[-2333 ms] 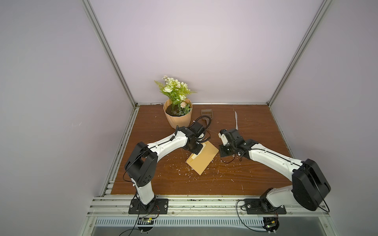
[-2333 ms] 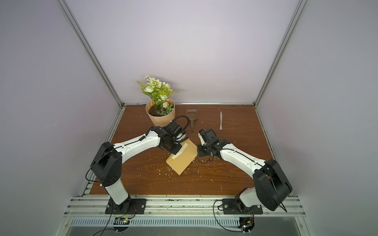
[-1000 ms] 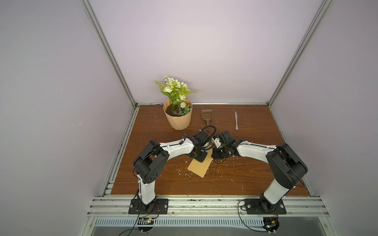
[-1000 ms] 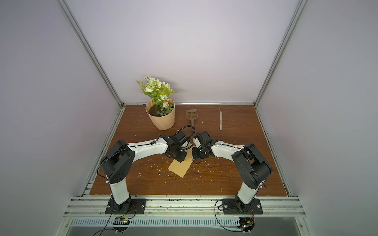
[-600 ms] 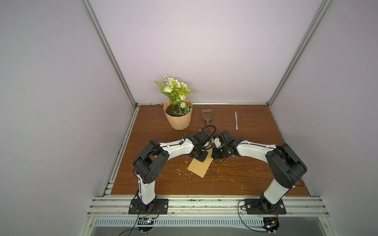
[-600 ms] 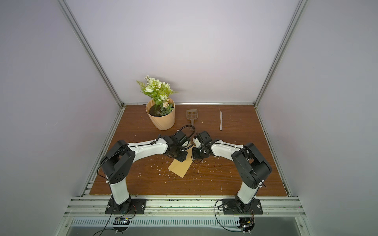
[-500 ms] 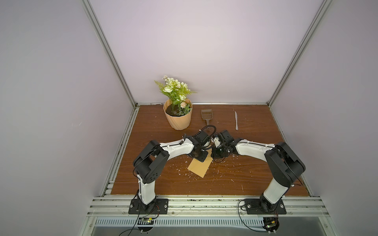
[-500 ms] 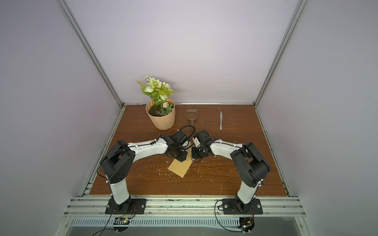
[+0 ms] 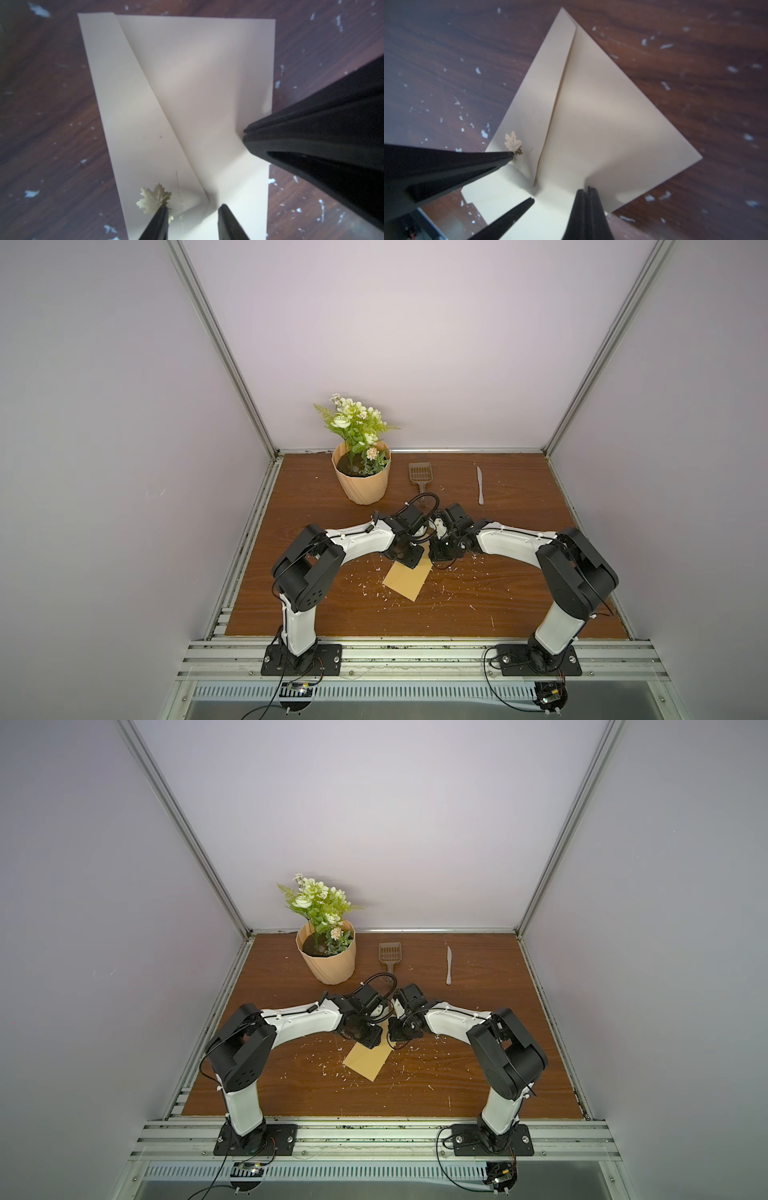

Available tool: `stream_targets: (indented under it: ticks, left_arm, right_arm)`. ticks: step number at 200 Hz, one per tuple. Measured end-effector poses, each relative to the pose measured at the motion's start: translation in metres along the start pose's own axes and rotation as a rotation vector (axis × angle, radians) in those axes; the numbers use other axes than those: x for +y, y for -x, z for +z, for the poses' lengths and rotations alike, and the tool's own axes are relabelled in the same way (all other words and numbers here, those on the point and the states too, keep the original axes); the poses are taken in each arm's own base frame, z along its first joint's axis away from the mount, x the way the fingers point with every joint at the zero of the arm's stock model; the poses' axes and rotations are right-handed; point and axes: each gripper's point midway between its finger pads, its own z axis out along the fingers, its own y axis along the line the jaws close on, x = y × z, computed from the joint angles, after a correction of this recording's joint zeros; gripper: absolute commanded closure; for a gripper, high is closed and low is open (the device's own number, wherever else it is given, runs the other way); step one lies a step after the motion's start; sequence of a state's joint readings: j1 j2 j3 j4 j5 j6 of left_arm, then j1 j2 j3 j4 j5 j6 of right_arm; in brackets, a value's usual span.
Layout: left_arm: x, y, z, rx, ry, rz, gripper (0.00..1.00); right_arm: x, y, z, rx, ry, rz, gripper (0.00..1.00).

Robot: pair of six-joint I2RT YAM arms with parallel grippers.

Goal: Fold the letter paper in half and place it into the envelope
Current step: Move the envelope to the center of the board.

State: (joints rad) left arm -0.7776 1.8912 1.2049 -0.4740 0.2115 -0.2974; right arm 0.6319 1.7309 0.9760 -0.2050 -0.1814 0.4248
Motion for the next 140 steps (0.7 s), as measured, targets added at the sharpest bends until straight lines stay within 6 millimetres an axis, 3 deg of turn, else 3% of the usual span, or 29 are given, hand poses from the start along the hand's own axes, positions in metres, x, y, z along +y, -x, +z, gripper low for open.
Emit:
stream_targets:
  ticks: [38, 82, 140]
  left_arm:
    - [0.002, 0.008, 0.001, -0.016, -0.049, -0.03, 0.59]
    - [0.009, 0.008, 0.0, -0.013, -0.109, -0.082, 0.6]
    - [0.012, 0.001, 0.004, 0.01, -0.104, -0.106, 0.6]
  right_arm:
    - [-0.02, 0.005, -0.015, -0.004, -0.085, 0.004, 1.0]
    - [-0.036, 0.029, -0.049, -0.088, -0.125, 0.011, 1.0]
    - [-0.041, 0.028, -0.051, -0.079, -0.126, 0.022, 1.0]
